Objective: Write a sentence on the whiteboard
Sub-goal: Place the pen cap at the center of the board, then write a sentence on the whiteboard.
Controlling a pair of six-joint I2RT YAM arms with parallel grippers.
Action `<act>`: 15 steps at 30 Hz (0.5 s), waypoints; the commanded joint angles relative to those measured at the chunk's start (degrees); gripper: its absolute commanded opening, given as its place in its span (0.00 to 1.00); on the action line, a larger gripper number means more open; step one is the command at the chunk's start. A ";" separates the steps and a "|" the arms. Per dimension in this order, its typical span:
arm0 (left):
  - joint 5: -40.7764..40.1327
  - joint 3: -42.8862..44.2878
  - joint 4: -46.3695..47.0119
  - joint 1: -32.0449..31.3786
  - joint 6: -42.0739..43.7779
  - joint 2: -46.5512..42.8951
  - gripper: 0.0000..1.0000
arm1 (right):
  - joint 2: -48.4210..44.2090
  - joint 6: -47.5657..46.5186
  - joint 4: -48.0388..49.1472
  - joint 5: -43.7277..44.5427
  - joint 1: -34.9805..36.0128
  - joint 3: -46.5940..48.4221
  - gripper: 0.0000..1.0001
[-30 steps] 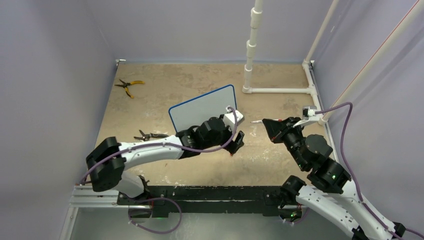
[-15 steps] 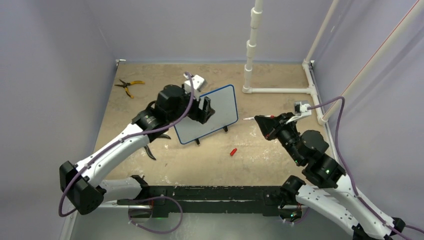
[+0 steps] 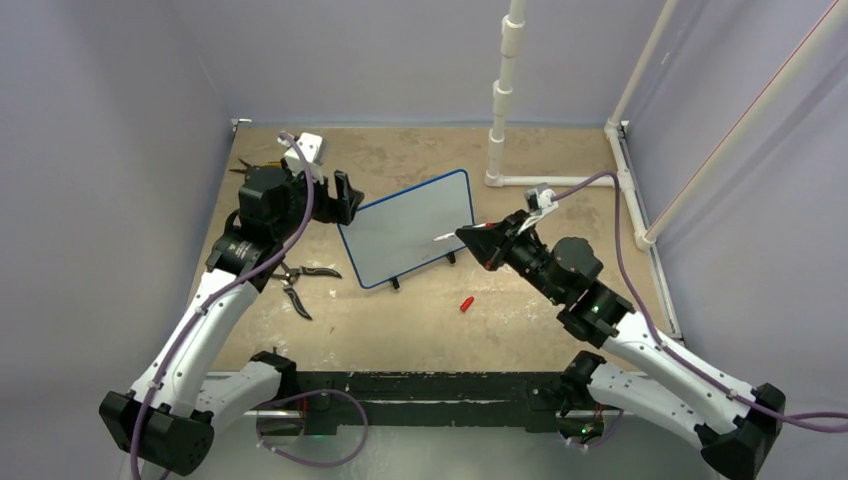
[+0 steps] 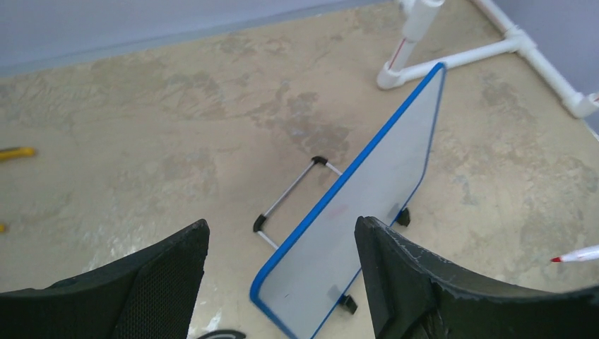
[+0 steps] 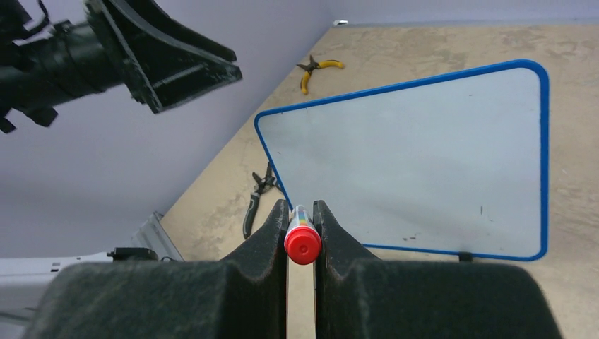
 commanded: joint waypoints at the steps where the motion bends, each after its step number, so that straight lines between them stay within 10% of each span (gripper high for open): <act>1: 2.14 -7.14 2.64 5.11 -0.64 -3.38 0.75 | 3.91 1.04 14.05 0.43 2.00 -1.54 0.00; 15: 9.96 -17.78 7.22 7.62 -0.23 -9.90 0.60 | 25.09 -0.98 29.86 7.31 9.33 4.43 0.00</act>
